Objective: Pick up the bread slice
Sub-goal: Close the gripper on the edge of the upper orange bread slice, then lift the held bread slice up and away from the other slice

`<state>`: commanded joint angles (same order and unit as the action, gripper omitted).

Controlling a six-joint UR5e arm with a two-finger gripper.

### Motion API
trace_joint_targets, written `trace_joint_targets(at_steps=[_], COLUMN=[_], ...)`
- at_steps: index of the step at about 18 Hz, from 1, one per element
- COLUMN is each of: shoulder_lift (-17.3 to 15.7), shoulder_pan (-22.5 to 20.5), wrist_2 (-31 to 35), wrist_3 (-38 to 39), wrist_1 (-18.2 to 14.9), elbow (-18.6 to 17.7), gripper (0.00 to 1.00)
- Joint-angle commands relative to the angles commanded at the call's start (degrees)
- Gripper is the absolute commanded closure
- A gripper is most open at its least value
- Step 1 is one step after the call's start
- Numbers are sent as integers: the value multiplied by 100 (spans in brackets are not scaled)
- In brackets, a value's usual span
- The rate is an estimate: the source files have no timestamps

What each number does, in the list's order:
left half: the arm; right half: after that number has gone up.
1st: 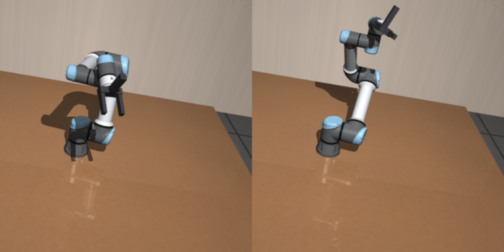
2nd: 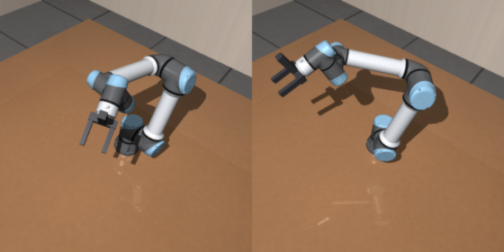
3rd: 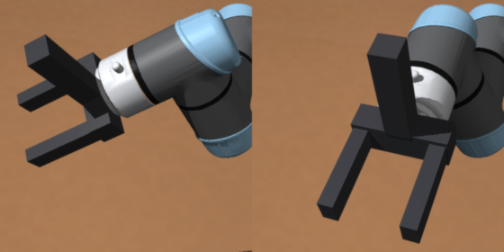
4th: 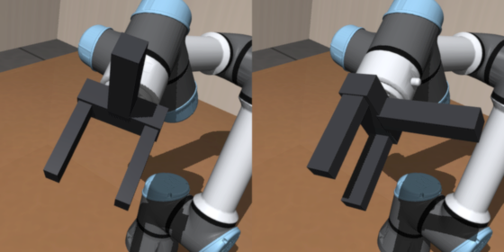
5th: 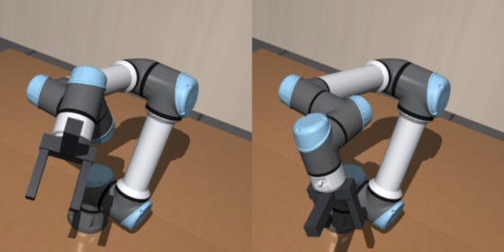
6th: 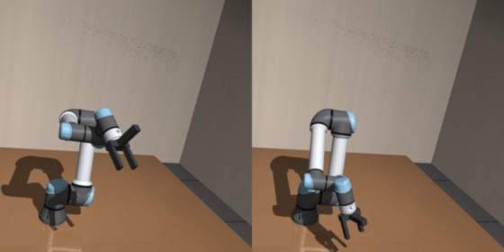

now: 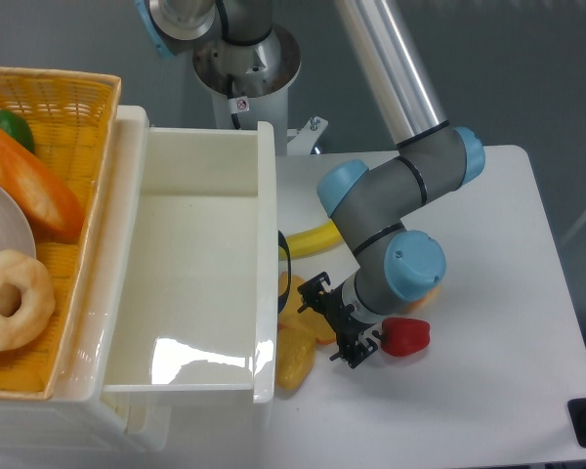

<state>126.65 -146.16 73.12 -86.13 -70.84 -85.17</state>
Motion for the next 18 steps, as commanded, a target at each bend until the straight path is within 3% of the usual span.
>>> trace_joint_targets(at_steps=[3, 9, 10, 18], shoulder_lift=[44, -26, -78, -605], shoulder_pan=[-9, -88, -184, -466], wrist_2=[9, 0, -17, -527], wrist_3=[-27, -70, -79, 26], wrist_1=[-44, -53, -61, -79], elbow=[-35, -158, -158, -158], gripper=[1, 92, 100, 100])
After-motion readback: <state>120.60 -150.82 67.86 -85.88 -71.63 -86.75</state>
